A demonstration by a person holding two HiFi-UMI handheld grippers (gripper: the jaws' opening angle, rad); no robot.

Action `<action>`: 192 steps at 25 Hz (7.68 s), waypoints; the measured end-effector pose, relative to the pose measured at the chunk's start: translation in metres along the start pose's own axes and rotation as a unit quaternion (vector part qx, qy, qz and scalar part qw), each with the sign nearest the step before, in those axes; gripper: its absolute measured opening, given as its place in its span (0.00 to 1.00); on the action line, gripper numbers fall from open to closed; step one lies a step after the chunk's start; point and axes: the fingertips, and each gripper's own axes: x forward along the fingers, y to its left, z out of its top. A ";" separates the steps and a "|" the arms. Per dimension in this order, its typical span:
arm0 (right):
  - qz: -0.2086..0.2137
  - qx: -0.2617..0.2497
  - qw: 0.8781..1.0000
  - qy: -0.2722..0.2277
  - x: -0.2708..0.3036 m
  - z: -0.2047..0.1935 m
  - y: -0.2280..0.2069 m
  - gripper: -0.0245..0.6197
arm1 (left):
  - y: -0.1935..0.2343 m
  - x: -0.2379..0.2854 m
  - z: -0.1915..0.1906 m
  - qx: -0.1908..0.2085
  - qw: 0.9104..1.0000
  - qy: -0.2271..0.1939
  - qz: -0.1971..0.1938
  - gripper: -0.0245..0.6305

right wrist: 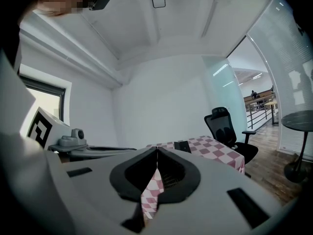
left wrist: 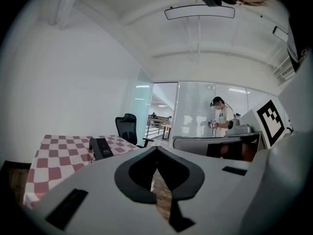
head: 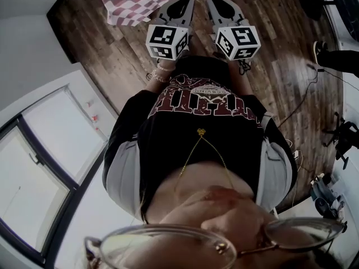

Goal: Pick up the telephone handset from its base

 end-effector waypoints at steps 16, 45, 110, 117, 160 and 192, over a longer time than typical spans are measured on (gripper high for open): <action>-0.009 -0.003 1.000 0.019 0.057 -0.003 0.009 0.07 | 0.055 0.008 0.005 -0.005 1.000 0.006 -0.001 0.04; 0.059 -0.023 0.997 0.034 0.157 0.033 -0.092 0.07 | 0.111 0.141 0.038 -0.018 0.998 0.009 0.064 0.04; 0.066 -0.034 0.992 0.100 0.390 0.029 -0.142 0.07 | 0.305 0.266 0.065 -0.014 0.997 0.042 0.056 0.04; 0.061 -0.030 0.991 0.113 0.397 0.024 -0.147 0.07 | 0.318 0.266 0.057 -0.031 0.996 0.051 0.059 0.04; 0.188 -0.038 0.948 0.254 0.442 -0.047 -0.174 0.07 | 0.369 0.278 -0.020 -0.146 0.962 0.120 0.197 0.04; 0.146 0.050 0.957 0.246 0.415 -0.040 -0.201 0.07 | 0.378 0.280 -0.092 -0.232 0.945 0.187 0.132 0.26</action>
